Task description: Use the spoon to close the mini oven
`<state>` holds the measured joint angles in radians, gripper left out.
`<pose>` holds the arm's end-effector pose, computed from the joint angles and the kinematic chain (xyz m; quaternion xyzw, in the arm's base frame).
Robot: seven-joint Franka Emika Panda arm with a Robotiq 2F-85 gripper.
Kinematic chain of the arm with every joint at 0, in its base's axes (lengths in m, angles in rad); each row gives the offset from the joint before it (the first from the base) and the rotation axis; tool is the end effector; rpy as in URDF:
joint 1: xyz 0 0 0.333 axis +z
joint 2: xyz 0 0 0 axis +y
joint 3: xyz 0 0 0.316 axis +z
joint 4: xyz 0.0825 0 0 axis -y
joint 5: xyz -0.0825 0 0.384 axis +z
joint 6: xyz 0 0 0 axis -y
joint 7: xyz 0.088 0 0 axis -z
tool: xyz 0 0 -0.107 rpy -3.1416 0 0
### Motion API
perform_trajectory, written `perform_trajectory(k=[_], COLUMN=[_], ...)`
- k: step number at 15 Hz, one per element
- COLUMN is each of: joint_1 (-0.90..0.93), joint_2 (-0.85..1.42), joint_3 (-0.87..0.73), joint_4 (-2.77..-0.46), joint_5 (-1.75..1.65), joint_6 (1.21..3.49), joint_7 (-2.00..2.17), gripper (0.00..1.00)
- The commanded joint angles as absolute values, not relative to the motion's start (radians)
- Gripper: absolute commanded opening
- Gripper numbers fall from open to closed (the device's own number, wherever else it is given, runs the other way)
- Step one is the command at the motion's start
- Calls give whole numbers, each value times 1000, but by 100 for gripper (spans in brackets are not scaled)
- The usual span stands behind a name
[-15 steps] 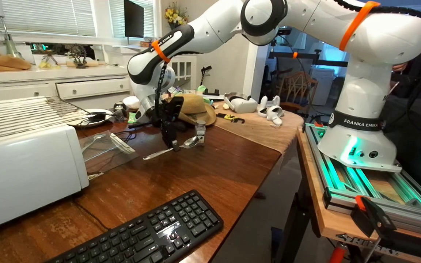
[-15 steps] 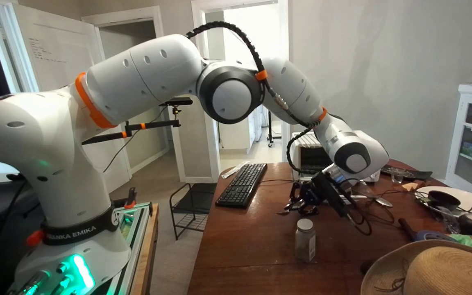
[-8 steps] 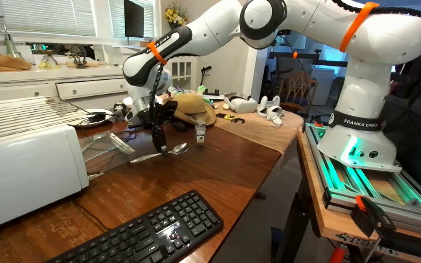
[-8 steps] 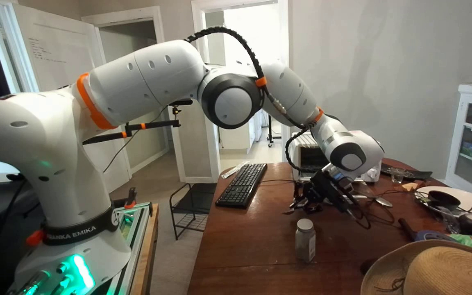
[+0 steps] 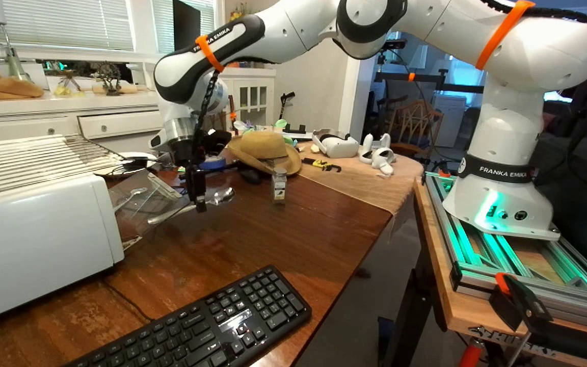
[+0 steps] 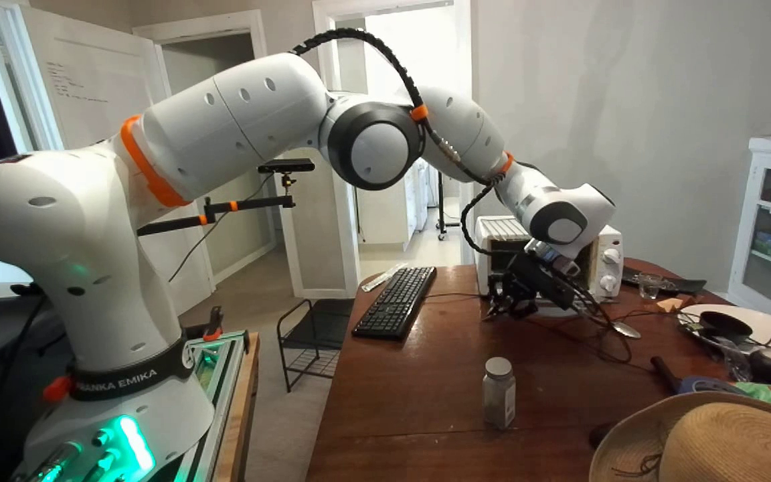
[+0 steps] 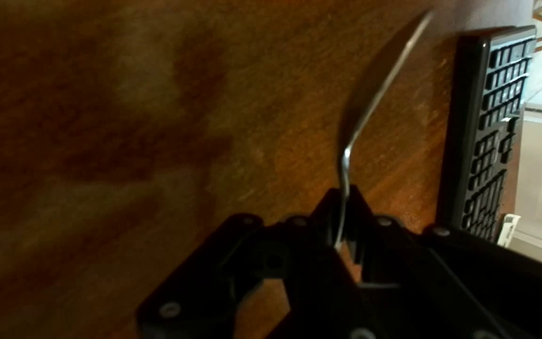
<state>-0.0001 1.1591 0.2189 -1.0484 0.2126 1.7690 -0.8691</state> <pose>0.7094 0.1287 0.1040 -0.8590 -0.4222 0.1252 0.2611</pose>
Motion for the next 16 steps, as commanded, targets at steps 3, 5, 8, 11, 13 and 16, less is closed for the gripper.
perform_trajectory(k=[3,5,8,11,13,16], joint_1=[42,49,54,61,63,68], joint_2=[1032,1008,963,914,875,820], joint_3=[222,225,225,222,221,225], joint_4=[-1135,-1149,-1178,-1203,-1232,-1273], joint_5=[178,179,175,139,122,102], joint_6=[1830,1839,1851,1854,1891,1952], joint_7=[-892,-898,-909,-897,-902,-902], gripper=[2,2,2,2,2,2])
